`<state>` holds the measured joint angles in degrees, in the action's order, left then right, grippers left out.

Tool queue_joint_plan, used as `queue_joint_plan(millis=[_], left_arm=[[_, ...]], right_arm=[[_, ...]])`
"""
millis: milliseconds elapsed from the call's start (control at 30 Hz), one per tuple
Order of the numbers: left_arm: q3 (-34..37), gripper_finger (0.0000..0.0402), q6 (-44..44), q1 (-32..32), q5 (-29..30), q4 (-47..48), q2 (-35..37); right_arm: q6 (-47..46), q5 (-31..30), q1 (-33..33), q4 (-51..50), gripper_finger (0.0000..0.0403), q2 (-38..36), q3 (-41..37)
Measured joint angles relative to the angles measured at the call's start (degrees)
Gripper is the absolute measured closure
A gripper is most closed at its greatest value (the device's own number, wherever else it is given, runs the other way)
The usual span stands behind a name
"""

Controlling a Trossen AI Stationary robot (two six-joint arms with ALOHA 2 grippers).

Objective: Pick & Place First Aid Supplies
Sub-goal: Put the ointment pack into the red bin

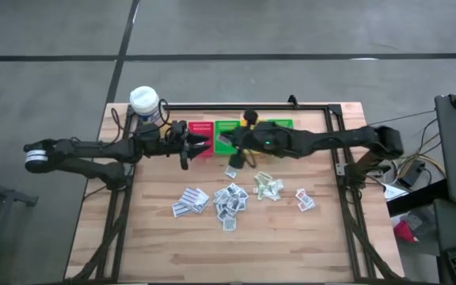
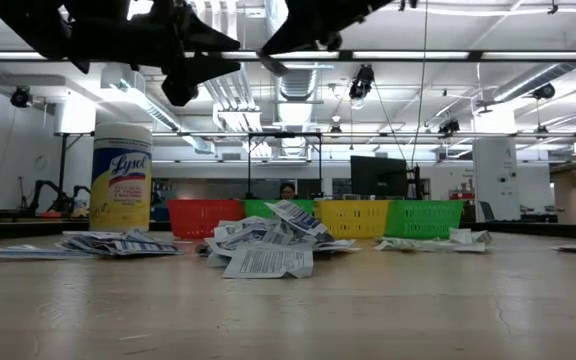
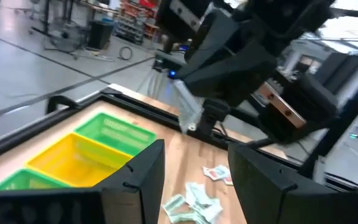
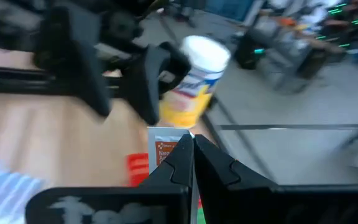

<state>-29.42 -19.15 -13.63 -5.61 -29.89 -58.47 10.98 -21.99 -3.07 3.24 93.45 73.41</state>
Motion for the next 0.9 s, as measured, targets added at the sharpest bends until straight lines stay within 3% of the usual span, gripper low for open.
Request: queue_joint_plan(millis=[200, 367, 900], left_arm=[[-0.8, 0.0232, 1.1, 0.0, 2.9, 0.4, -1.8], [-0.6, 0.0232, 2.7, 0.0, 7.4, 0.2, -1.9], [-6.2, 0.0232, 4.3, 0.0, 8.0, -1.6, -7.7]], right_arm=[[5.8, -6.4, -0.1, 0.1, 0.0394, 5.0, 7.6], [6.6, -6.7, -0.1, -0.1, 0.0394, 6.2, 9.0], [2.9, -6.7, -0.1, 0.3, 0.0394, 6.1, 8.7]])
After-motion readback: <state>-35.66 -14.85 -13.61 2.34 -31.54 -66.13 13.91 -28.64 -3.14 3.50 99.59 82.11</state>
